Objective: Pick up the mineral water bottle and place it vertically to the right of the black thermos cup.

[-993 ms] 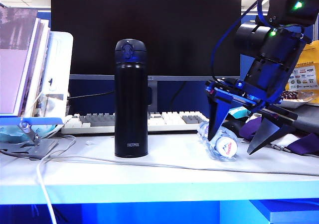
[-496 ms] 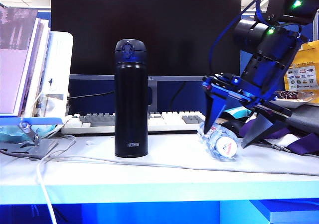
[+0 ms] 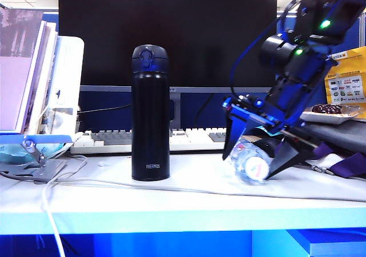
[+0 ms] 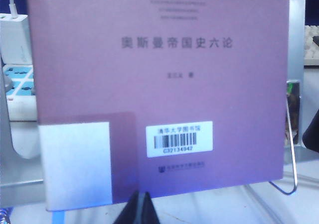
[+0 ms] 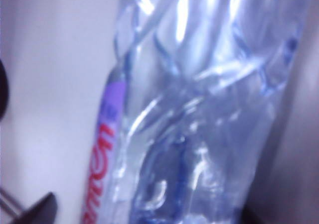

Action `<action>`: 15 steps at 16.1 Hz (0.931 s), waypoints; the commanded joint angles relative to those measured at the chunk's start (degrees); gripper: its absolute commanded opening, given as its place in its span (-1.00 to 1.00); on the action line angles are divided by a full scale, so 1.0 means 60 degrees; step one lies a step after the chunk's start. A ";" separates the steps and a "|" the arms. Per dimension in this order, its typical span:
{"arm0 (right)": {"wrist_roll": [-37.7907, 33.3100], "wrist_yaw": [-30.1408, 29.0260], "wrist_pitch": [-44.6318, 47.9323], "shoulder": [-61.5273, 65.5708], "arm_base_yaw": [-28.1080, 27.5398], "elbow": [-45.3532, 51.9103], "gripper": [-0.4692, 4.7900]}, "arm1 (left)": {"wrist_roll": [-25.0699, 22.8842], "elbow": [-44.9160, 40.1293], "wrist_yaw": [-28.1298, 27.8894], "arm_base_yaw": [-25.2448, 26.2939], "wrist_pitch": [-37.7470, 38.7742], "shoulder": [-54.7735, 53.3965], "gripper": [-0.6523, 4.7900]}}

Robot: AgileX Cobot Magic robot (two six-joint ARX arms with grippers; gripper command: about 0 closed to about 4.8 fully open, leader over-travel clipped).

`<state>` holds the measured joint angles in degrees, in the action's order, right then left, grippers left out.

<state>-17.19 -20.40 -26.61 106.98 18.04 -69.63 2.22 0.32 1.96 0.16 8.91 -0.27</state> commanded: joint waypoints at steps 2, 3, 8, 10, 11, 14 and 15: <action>-0.0058 -0.0025 -0.0397 0.0127 0.0015 -0.0029 0.40 | -0.0015 -0.0004 0.0044 0.0000 0.0113 0.0029 -0.78; -0.0058 -0.0076 -0.0474 0.0127 0.0015 -0.0029 0.39 | -0.0015 -0.0004 0.0040 0.0000 0.0113 0.0029 -0.78; -0.0062 -0.1752 -0.0423 -0.0321 0.0015 -0.0029 0.34 | -0.0015 -0.0004 0.0040 0.0000 0.0113 0.0029 -0.78; -0.0302 -0.2211 -0.0259 -0.1064 -0.0011 -0.0029 0.34 | -0.0015 -0.0004 0.0040 0.0000 0.0113 0.0029 -0.78; -0.0412 -0.2240 -0.0266 -0.1388 -0.0011 -0.0029 0.34 | -0.0015 -0.0004 0.0044 0.0000 0.0113 0.0029 -0.78; -0.0962 -0.2412 -0.0248 -0.2721 -0.0011 -0.0029 0.34 | -0.0015 -0.0004 0.0044 0.0000 0.0113 0.0029 -0.78; -0.0965 -0.2339 -0.0186 -0.3293 -0.0015 -0.0029 0.33 | -0.0015 -0.0004 0.0040 0.0000 0.0113 0.0029 -0.78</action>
<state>-22.74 -33.17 -30.57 89.38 17.98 -69.34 2.22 0.32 1.96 0.16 8.91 -0.27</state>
